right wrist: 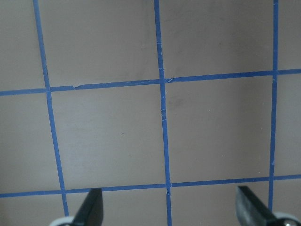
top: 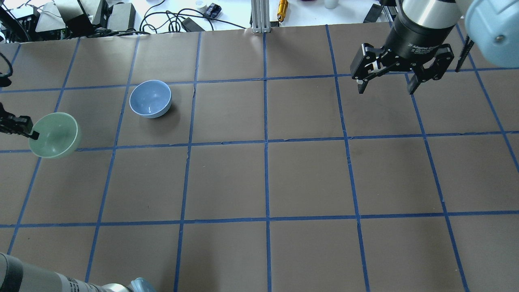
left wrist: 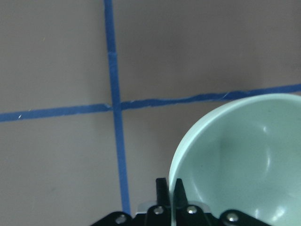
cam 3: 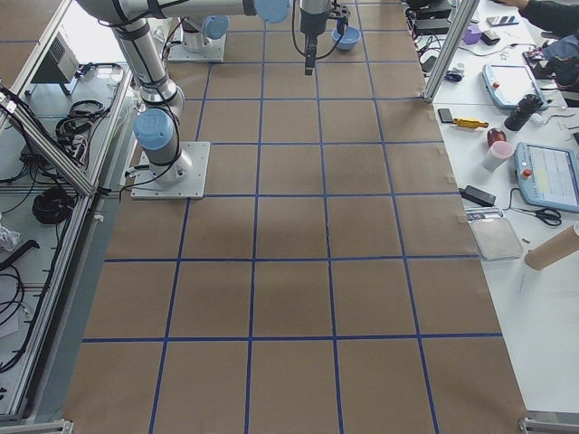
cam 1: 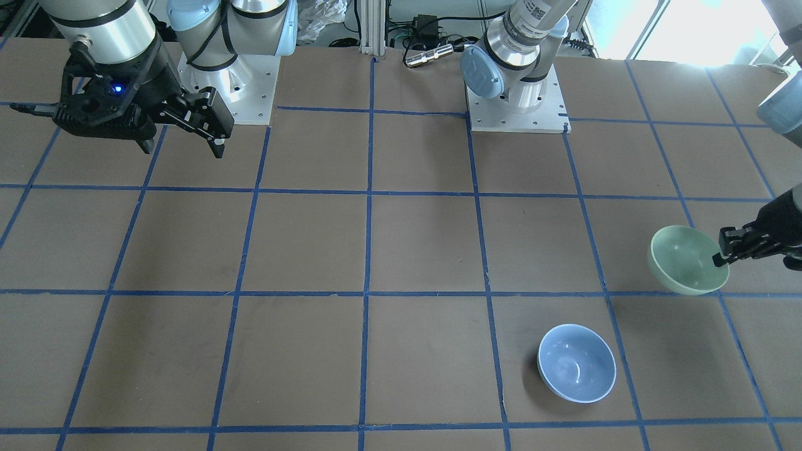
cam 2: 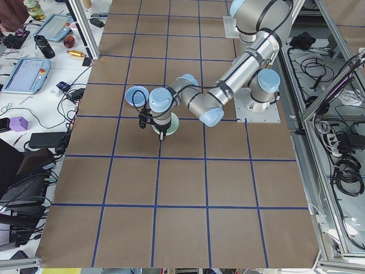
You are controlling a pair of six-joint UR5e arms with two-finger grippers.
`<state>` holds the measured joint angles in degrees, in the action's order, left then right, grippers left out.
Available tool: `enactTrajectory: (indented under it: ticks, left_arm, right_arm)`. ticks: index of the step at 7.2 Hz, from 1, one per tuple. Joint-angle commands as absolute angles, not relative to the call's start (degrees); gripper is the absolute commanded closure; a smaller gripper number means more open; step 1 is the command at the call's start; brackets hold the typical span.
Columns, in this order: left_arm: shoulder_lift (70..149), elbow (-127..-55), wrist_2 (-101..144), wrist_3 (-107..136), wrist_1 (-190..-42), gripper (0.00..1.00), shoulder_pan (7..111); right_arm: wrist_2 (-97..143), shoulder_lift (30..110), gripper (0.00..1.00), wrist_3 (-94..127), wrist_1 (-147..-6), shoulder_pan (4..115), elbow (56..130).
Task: Stack green bowl on blue bowl
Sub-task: 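Lift the green bowl and carry it over the light blue bowl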
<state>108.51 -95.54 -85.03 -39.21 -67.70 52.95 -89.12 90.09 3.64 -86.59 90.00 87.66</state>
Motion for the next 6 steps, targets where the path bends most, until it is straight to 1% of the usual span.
enactTrajectory:
  ticks: [1,2,3,5,6]
  left_arm:
    - [110.3,-89.9,-85.8,-24.5,-68.2,1.00,63.5]
    - [112.0,-86.2,-85.4,-19.6,-72.7,1.00,65.2]
    - [113.3,-84.6,-85.0,-15.6,-72.9,1.00,68.1]
    - [115.8,-83.1,-85.0,-6.0,-72.8,1.00,73.2]
    - [117.0,-82.1,-84.9,-5.5,-72.7,1.00,73.3]
  right_arm:
    - [-89.1,90.1,0.00,3.7,-86.6,90.0,87.7]
    - [-89.1,90.1,0.00,3.7,-86.6,90.0,87.7]
    - [-89.1,90.1,0.00,3.7,-86.6,90.0,87.7]
    - [-89.1,90.1,0.00,3.7,-86.6,90.0,87.7]
    - [-89.1,90.1,0.00,3.7,-86.6,90.0,87.7]
